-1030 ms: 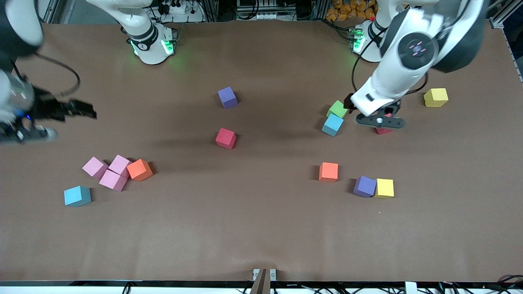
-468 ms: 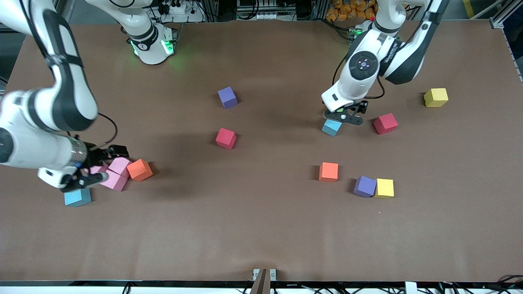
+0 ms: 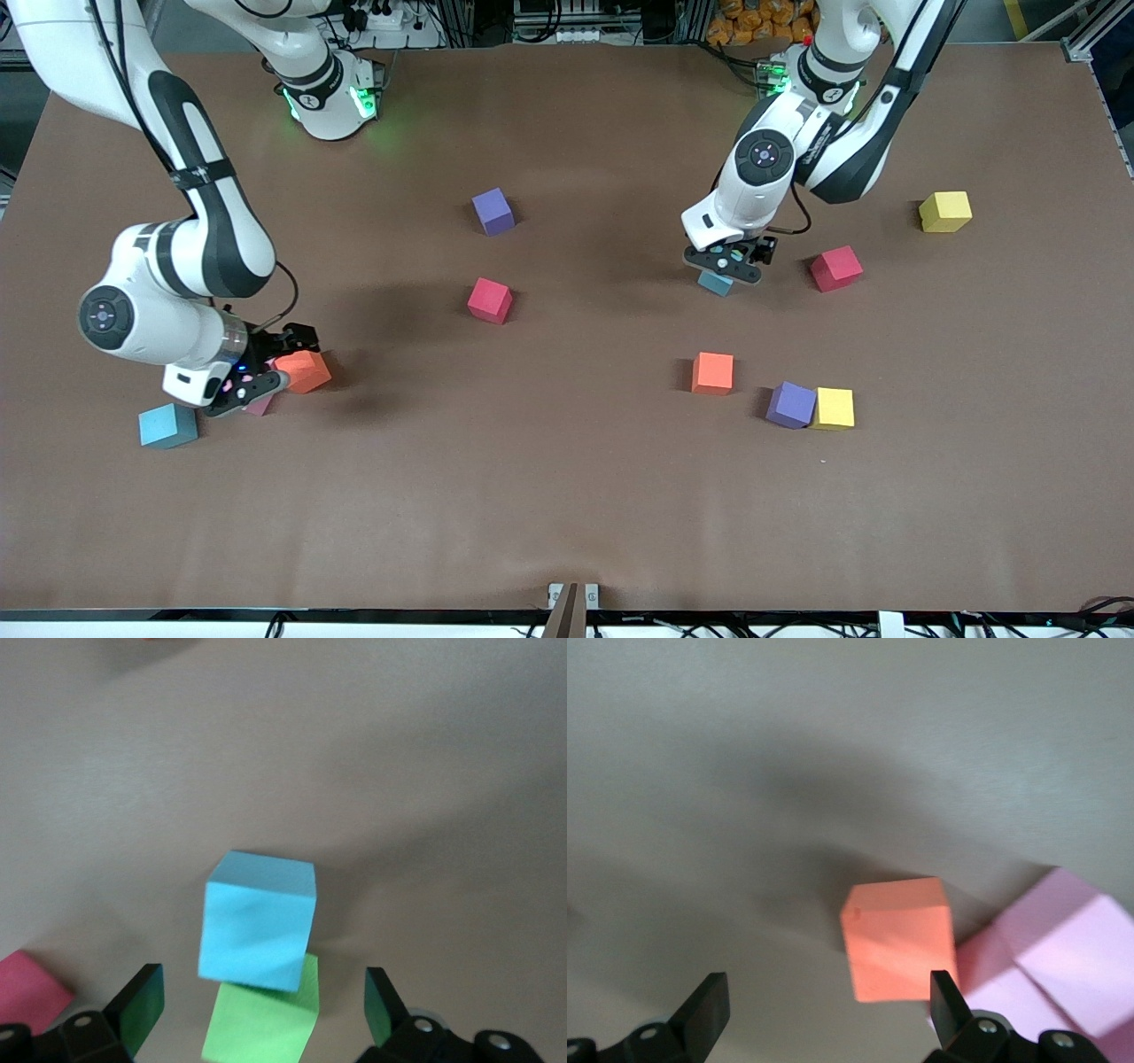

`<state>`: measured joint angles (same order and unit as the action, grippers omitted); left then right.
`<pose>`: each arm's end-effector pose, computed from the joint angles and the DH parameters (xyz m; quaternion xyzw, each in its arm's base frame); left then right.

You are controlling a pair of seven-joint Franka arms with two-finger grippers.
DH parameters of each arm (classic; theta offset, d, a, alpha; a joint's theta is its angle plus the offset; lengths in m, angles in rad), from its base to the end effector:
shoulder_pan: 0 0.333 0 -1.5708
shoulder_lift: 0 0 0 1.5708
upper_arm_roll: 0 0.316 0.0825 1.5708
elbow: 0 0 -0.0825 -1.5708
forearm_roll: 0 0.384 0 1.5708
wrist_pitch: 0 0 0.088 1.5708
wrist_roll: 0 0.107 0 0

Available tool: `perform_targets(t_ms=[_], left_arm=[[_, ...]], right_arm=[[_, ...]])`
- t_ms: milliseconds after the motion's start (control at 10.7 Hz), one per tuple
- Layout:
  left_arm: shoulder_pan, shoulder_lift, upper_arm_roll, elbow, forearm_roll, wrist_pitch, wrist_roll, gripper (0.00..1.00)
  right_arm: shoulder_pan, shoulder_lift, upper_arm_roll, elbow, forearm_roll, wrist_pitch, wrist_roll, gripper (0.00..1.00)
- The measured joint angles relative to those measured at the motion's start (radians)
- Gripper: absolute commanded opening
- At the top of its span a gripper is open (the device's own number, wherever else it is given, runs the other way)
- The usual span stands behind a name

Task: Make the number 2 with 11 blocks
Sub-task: 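Grasp the cyan cube with the left gripper while the right gripper grasps pink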

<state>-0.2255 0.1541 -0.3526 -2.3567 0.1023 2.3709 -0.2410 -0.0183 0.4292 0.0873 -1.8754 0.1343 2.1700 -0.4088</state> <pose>0.4150 -0.2719 0.2576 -0.9765 0.2055 0.0562 0.0316 0.6185 0.0452 0.2736 -0.9765 -0.1924 0.0539 0.0814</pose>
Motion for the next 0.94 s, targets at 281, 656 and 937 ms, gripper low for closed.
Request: perform_targets(t_ms=[281, 656, 937], left_arm=[[-0.001, 0.027, 0.001, -0.008, 0.002, 0.024, 0.002, 1.0], [0.0, 0.059, 0.004, -0.011, 0.028, 0.064, 0.002, 1.0], [0.002, 0.088, 0.013, -0.011, 0.076, 0.089, 0.002, 1.0]], right_arm=[[0.076, 0.002, 0.001, -0.005, 0.073, 0.015, 0.128, 1.0], [0.259, 0.004, 0.003, -0.011, 0.079, 0.038, 0.619, 1.0], [0.392, 0.022, 0.004, -0.049, 0.079, 0.175, 0.935, 1.0]])
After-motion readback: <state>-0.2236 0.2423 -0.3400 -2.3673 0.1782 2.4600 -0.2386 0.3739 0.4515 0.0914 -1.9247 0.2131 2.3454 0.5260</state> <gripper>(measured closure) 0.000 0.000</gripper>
